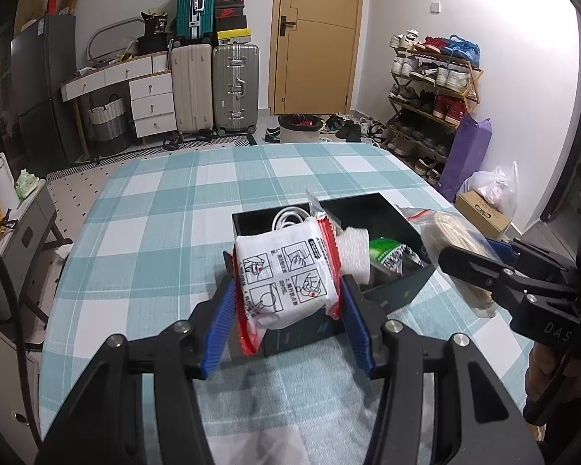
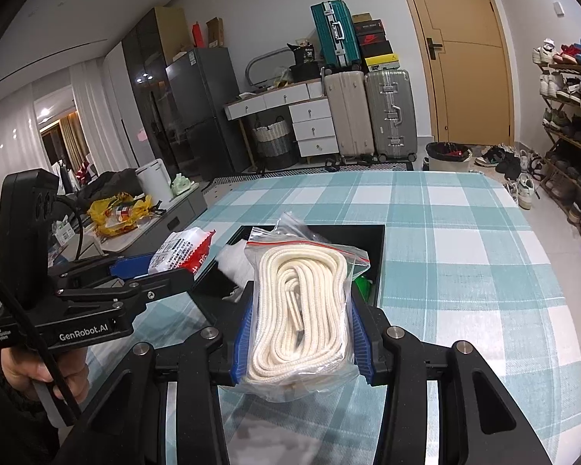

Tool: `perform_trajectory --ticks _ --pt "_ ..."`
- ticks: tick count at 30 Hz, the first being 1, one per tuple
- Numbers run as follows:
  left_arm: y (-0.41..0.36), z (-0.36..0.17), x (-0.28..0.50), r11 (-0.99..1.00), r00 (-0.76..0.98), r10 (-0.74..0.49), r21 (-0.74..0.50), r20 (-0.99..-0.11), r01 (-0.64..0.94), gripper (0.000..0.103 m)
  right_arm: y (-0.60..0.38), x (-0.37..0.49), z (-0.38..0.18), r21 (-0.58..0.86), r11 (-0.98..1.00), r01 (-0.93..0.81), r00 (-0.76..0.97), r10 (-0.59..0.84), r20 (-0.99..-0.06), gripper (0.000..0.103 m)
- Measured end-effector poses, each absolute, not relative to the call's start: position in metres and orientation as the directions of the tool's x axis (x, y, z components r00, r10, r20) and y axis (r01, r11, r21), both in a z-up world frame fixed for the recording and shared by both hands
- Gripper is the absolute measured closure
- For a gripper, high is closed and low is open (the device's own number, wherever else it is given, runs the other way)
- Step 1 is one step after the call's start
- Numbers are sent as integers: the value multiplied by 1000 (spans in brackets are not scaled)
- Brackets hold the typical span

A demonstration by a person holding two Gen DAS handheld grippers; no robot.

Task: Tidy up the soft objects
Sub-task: 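Carry the packet with the left gripper and the rope bag with the right gripper into the box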

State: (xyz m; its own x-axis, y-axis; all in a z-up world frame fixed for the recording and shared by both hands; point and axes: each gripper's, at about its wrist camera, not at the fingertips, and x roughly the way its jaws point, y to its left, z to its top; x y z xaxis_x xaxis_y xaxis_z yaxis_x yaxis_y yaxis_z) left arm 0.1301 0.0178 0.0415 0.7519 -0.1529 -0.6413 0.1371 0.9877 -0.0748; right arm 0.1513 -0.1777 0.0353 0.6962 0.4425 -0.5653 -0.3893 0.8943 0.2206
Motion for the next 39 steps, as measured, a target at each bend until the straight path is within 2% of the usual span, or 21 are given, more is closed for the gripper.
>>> perform_trajectory --ticks 17,39 --pt "14 38 167 989 750 -137 -50 -647 137 51 -170 189 25 231 892 -388 688 447 -572 60" --pt "-1 18 195 981 719 -176 -55 -672 188 50 -159 229 -3 198 902 -383 649 415 -638 60"
